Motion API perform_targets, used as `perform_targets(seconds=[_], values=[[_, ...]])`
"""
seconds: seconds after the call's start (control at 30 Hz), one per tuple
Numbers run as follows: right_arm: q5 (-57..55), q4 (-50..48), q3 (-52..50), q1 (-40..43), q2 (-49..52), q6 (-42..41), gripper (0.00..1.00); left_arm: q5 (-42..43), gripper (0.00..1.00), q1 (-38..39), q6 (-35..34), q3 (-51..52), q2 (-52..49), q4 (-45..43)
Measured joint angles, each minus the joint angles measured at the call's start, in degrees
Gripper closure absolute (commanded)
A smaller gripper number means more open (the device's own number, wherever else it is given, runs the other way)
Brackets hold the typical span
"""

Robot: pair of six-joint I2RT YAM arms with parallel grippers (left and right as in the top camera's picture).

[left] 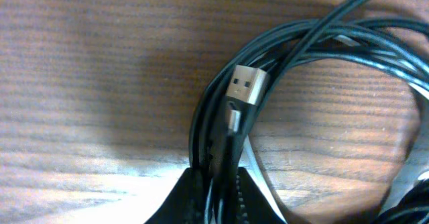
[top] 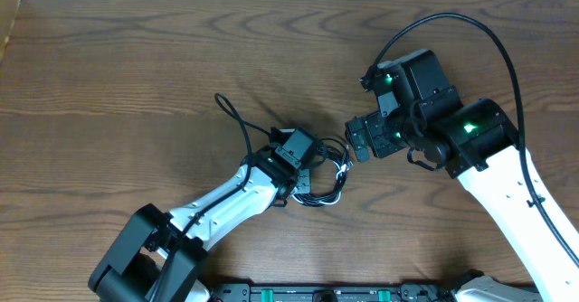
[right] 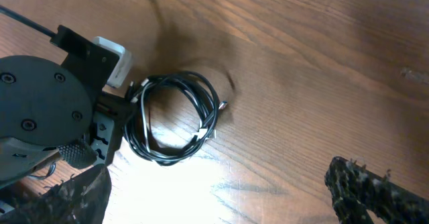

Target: Untangle cables

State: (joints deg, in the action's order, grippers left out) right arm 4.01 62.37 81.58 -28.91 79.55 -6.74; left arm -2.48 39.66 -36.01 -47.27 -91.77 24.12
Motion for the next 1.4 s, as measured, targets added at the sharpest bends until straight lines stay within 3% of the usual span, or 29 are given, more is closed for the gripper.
perform_targets(seconds=[0.23, 0.37, 0.6, 0.87, 1.1, 1.2, 1.4], values=[[-0.52, -0.04, 0.00, -0.13, 0.00, 0.00, 0.01, 0.37, 0.93, 0.00, 0.28, 0.00, 0.15, 0.28], [-1.88, -0.39, -0.39, -0.13, 0.00, 0.00, 0.01, 0.87, 0.93, 0.00, 1.62, -0.07, 3.06, 4.68], [-2.75, -0.70, -0.87, -0.13, 1.22, 0.00, 0.01, 1.03, 0.93, -0.02, 6.05, -2.54, 18.80, 7.58], [-2.56, -0.42, -1.07, -0.20, 5.40, 0.02, 0.01, 1.05, 0.92, -0.02, 16.70, -3.08, 35.93, 6.49], [0.07, -0.15, -1.18, -0.20, 6.54, 2.25, 0.01, -2.25, 0.92, -0.02, 20.94, -3.08, 40.48, 6.51], [0.57, 0.00, -1.18, -0.22, 6.56, 2.91, 0.01, -7.69, 0.92, -0.02, 19.15, -3.08, 41.09, 4.22], [2.14, 0.24, -1.20, -0.20, 6.56, 4.31, 0.06, -11.56, 0.92, -1.09, 17.64, -3.13, 42.56, -9.16]])
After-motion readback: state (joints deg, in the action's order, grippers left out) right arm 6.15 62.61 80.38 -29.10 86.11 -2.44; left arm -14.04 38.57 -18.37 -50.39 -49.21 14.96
